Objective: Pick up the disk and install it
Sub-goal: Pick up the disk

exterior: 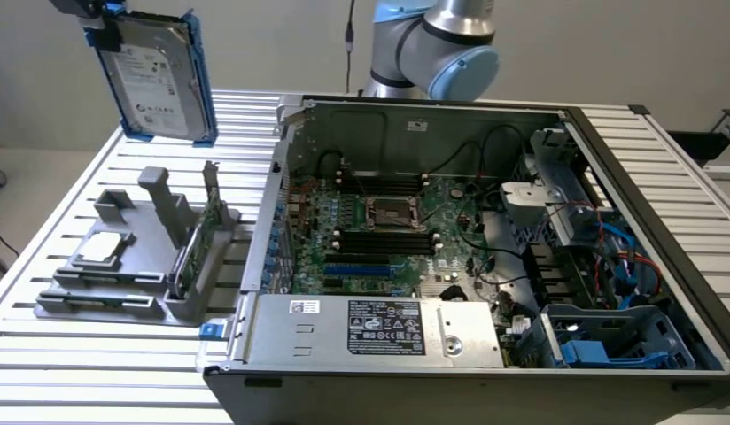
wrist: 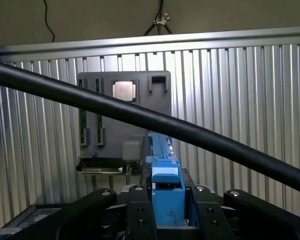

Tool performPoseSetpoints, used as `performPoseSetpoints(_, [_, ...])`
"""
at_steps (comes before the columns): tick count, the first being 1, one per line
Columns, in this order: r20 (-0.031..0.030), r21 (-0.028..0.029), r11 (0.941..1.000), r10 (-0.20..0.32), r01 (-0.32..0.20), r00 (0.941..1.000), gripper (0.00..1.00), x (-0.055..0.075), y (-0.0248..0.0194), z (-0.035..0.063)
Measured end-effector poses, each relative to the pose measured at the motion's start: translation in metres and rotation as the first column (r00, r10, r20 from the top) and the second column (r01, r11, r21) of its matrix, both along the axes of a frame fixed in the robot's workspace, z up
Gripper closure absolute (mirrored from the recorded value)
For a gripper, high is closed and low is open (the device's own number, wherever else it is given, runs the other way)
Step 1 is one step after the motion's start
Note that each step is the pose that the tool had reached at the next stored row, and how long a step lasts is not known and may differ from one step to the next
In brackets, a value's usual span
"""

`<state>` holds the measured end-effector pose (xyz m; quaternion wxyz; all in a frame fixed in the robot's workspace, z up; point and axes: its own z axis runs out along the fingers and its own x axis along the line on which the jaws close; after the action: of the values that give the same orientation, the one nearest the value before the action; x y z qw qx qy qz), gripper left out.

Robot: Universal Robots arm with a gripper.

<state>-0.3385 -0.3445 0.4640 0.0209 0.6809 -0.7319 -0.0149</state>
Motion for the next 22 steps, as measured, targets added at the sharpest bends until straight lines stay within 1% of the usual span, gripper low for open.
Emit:
performPoseSetpoints(6, [-0.0056, 0.0000, 1.0000, 0.000, 0.000, 1.0000, 0.67, 0.027, -0.0039, 0.0248])
performPoseSetpoints(13, [-0.0126, -0.0001, 1.0000, 0.000, 0.000, 0.9999, 0.67, 0.059, -0.0081, 0.0503])
performPoseSetpoints(15, [-0.0152, 0.0001, 1.0000, 0.000, 0.000, 0.9999, 0.67, 0.068, -0.0095, 0.0547])
performPoseSetpoints(18, [-0.0190, 0.0000, 1.0000, 0.000, 0.000, 0.9998, 0.67, 0.082, -0.0122, 0.0578])
performPoseSetpoints(20, [-0.0210, 0.0000, 1.0000, 0.000, 0.000, 0.9998, 0.67, 0.096, -0.0154, 0.0586])
performPoseSetpoints(22, [-0.0220, -0.0001, 1.0000, 0.000, 0.000, 0.9998, 0.67, 0.105, -0.0184, 0.0586])
